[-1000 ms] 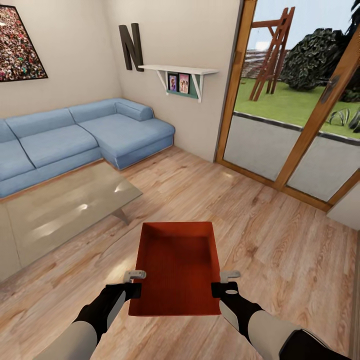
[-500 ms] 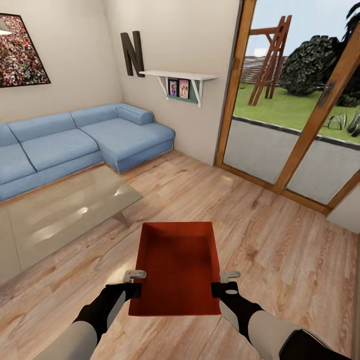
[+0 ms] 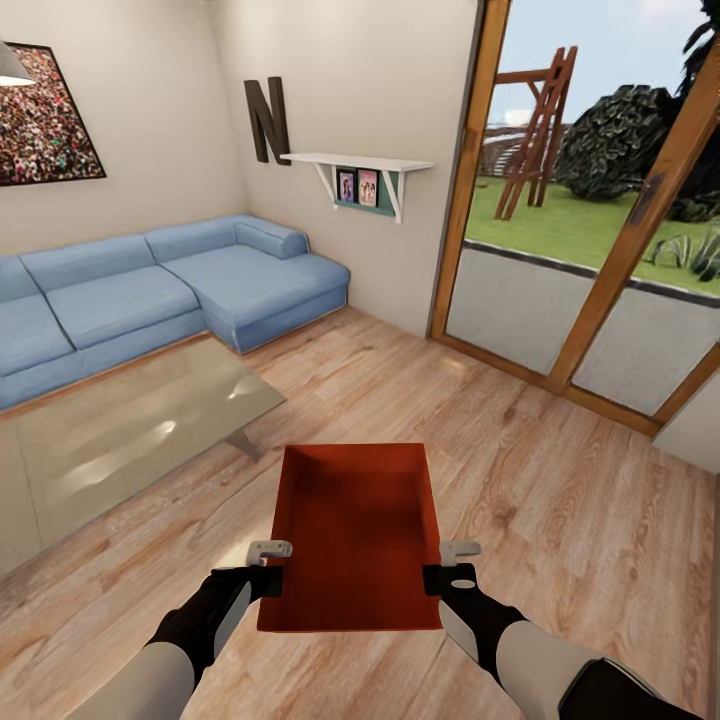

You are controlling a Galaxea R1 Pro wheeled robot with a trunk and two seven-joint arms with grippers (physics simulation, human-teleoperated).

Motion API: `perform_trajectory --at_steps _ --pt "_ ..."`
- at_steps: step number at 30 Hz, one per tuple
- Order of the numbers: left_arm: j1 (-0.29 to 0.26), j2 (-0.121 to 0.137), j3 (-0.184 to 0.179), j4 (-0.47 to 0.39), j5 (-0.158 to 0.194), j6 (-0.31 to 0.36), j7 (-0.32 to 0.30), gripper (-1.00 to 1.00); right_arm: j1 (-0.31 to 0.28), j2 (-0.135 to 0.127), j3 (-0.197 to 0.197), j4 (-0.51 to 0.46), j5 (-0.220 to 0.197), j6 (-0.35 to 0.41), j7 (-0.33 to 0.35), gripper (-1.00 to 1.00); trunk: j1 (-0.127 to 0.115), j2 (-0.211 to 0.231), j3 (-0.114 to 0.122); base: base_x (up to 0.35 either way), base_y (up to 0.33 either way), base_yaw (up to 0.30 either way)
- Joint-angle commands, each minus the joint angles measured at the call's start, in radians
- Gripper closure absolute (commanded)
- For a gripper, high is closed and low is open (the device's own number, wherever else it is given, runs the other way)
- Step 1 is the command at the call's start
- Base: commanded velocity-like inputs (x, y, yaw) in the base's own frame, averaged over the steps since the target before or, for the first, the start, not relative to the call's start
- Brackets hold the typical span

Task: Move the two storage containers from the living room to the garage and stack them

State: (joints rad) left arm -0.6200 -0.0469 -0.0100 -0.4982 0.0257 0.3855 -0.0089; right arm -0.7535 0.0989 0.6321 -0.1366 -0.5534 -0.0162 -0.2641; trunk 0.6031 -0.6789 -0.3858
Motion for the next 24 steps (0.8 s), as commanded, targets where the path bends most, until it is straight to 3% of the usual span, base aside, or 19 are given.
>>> perform_trajectory --at_steps 1,24 --pt "0.000 -0.001 0.005 0.001 0.002 0.006 0.003 1.00 -0.001 0.001 -0.023 -0.001 0.011 -0.026 -0.034 1.00 0.000 -0.001 0.000 0.000 0.000 0.000" --pt "0.000 0.000 0.005 0.001 0.001 0.006 0.003 1.00 -0.001 -0.002 -0.023 -0.001 0.012 -0.027 -0.032 1.00 0.000 -0.001 0.036 0.000 0.000 0.000"
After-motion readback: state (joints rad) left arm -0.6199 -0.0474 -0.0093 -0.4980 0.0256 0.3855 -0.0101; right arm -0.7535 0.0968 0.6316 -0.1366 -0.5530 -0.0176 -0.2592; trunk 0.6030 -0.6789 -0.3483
